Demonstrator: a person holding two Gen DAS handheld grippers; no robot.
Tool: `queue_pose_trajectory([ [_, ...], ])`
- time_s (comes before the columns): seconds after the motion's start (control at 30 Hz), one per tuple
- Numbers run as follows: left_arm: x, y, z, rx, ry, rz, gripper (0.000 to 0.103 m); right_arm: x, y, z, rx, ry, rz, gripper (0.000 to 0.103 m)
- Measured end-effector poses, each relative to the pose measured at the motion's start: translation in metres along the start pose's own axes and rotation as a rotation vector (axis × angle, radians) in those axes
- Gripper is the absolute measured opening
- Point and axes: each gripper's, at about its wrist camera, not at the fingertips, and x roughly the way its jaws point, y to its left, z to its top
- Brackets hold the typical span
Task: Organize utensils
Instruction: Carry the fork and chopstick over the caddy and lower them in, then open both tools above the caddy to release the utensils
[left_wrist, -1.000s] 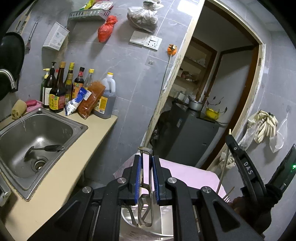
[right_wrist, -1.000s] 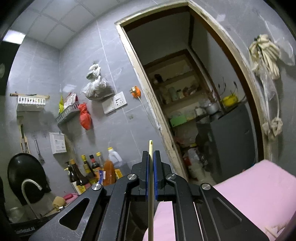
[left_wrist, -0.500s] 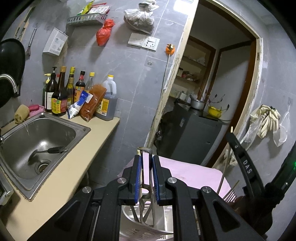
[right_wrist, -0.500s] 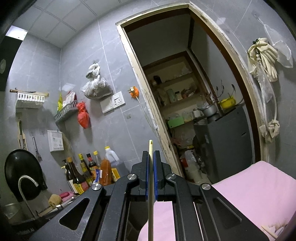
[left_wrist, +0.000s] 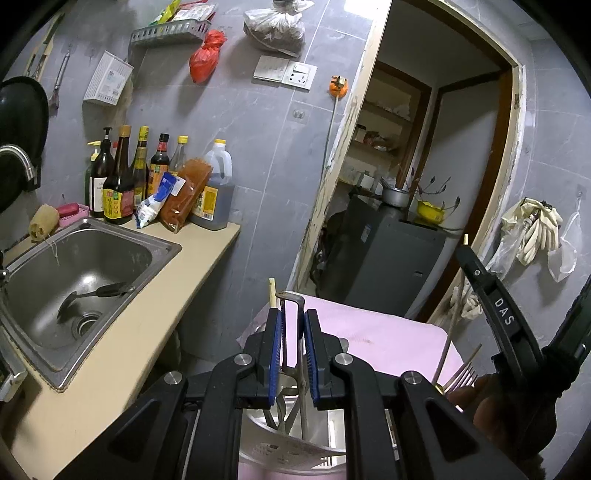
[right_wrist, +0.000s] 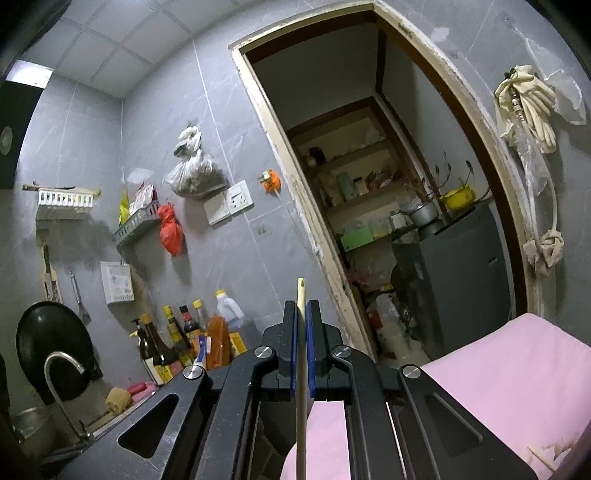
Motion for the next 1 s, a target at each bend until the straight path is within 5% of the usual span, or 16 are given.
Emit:
queue_pose_trajectory([
  [0.37,-0.001,0.006,0.001,-0.035,0.019,-0.012,0.012,-0.006,-0.004,-0.004,-0.033,0.101,0.045,0.006],
  [0.47,0.001,0.005,0.001,-0.041,0.037,-0.025,0.012,-0.010,-0.007,-0.002,-0.030,0.131,0.054,0.030],
  [0.53,0.001,0.004,0.002,-0.038,0.043,-0.028,0.013,-0.015,-0.012,0.000,-0.022,0.136,0.056,0.034],
  [0.7,-0.006,0.000,0.004,-0.039,0.034,-0.032,0.026,-0.026,-0.018,0.016,-0.039,0.140,0.055,0.035],
  [1.0,-0.026,-0.032,0.017,0.003,-0.008,-0.039,0.058,-0.052,-0.043,0.059,-0.087,0.137,0.006,0.067],
])
